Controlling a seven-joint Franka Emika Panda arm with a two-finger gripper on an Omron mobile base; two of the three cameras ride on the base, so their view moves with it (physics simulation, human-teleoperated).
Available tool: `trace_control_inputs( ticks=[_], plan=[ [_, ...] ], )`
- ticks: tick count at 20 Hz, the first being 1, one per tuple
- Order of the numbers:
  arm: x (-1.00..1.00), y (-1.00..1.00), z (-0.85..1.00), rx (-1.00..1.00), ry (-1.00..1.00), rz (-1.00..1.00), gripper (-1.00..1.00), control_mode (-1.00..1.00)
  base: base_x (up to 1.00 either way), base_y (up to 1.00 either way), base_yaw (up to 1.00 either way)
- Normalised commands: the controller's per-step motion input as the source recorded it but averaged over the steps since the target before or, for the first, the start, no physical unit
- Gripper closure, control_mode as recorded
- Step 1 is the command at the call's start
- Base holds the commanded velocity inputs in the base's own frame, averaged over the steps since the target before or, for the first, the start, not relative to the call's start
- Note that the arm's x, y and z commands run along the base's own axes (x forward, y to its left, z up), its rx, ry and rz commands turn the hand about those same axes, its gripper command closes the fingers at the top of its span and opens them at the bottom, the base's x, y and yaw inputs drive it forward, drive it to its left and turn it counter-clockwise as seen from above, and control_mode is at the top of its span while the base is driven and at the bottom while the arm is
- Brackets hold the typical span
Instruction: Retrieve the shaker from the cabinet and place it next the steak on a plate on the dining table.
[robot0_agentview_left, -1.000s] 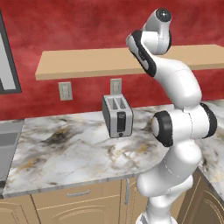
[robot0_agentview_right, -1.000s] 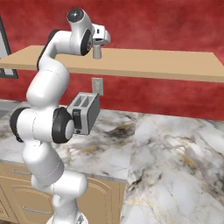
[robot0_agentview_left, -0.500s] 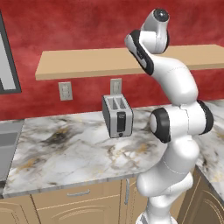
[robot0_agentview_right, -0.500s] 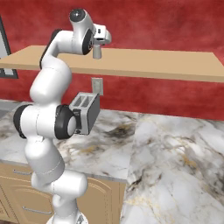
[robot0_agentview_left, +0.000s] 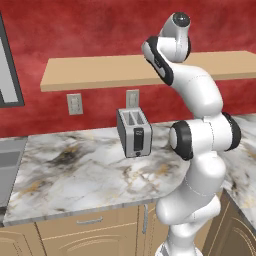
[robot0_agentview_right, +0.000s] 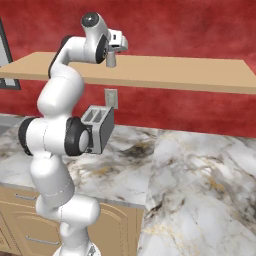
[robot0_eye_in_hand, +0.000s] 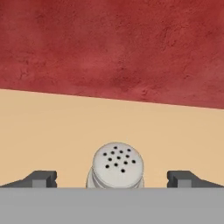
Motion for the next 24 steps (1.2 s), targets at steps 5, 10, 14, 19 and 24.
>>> trace_control_inputs(
  ticks=[5, 10, 14, 19, 24],
  plan=[
    [0.17, 0.00, 0.00, 0.00, 0.00, 0.00, -1.00, -1.00, 0.00, 0.00, 0.00],
    [0.08, 0.00, -0.01, 0.00, 0.00, 0.00, 1.00, -1.00, 0.00, 0.00, 0.00],
    [0.00, 0.00, -0.07, -0.01, 0.05, 0.00, 1.00, -1.00, 0.00, 0.00, 0.00],
    [0.00, 0.00, -0.08, -0.01, 0.06, 0.00, 1.00, -1.00, 0.00, 0.00, 0.00],
    [-0.07, 0.00, 0.00, 0.00, 0.00, 0.00, 1.00, -1.00, 0.00, 0.00, 0.00]
  ],
)
